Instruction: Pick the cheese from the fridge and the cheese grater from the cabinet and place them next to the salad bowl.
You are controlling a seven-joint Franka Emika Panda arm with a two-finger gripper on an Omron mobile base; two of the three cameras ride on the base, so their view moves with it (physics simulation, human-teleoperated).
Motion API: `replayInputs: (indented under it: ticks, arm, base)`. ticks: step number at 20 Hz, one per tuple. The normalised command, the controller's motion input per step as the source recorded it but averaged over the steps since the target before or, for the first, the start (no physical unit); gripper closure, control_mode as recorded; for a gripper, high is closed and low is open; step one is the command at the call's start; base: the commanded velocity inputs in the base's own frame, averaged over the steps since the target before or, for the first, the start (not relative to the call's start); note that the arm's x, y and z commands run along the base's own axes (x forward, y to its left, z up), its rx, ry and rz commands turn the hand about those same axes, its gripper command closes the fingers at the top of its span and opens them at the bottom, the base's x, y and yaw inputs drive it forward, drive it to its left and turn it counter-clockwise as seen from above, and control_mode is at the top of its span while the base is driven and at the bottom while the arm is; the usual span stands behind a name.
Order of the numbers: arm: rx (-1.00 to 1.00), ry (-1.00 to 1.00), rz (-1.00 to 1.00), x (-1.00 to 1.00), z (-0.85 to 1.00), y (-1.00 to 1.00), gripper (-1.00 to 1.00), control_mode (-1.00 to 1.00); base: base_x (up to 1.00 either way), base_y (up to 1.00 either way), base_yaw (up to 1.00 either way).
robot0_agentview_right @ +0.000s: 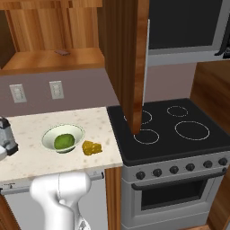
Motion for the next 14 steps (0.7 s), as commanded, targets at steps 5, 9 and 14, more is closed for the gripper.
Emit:
replayInputs:
  ticks: [5,9,14]
  arm:
    - [-0.02,-0.12,0.0,0.08,-0.24,0.0,1.0,-1.0]
    - [-0.04,-0.15,0.0,0.05,-0.13,-0.01,1.0,-1.0]
    - [-0.01,-0.08,0.0,0.01,-0.05,-0.07,1.0,-1.0]
  base:
    - [0.0,0.0,0.0]
    - [0.0,0.0,0.0]
    - [0.0,0.0,0.0]
